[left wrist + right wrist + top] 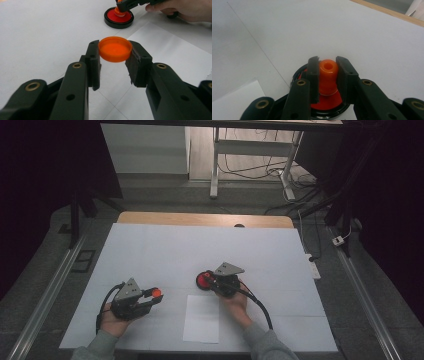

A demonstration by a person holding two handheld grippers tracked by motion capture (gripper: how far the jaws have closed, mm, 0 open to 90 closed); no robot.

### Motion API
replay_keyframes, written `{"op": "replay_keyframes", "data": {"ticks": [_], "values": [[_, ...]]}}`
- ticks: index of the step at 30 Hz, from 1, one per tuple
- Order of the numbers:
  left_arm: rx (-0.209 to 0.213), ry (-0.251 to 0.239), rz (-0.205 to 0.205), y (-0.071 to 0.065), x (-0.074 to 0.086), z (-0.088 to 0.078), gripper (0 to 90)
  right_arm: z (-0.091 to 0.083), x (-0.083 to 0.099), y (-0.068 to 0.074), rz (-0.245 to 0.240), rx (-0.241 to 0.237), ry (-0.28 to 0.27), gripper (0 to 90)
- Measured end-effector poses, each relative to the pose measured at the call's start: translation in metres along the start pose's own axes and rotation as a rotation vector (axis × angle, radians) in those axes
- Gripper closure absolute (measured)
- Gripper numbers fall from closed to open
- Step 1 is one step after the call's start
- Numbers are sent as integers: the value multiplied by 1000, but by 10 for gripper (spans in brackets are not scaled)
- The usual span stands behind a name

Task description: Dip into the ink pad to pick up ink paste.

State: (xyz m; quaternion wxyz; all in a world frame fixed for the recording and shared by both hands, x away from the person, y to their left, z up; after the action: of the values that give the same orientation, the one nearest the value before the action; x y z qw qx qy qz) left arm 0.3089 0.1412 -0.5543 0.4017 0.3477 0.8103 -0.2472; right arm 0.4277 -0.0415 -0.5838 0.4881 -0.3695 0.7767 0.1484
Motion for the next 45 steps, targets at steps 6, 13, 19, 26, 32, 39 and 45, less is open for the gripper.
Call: {"op": "replay_keyframes", "data": {"ticks": [6, 13, 19, 26, 32, 39, 45], "values": [[-1, 2, 1, 0, 0, 1, 648, 0, 0, 0, 2, 1, 1, 734], [-11, -4, 1, 1, -1, -1, 648, 0, 0, 0, 7, 2, 3, 734], [-24, -23, 10, 2, -3, -3, 648, 0, 0, -1, 10, 0, 6, 733], [-31, -31, 14, 4, -3, -4, 647, -7, -11, -7, 90, -20, -58, 729], [-31, -27, 14, 5, -2, -4, 647, -20, -27, -10, 116, -24, -108, 730], [-28, -20, 16, 4, -1, -2, 647, -25, -31, -11, 121, -39, -114, 731], [-27, -22, 14, 5, -1, -3, 647, -27, -33, -10, 130, -56, -113, 731]]}}
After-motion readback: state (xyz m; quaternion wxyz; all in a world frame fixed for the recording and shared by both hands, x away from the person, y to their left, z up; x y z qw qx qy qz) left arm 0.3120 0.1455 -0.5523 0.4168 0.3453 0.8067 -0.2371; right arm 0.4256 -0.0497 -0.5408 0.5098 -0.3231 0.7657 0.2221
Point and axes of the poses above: each handheld gripper's, and its own axes: z roughly forward along the jaws, x roughly out of its underside, y roughly to its left, the point moved 10 cm from there along z, roughly forward along the jaws, and after that the axes turned 7 degrees about x, right-handed, at the moved point
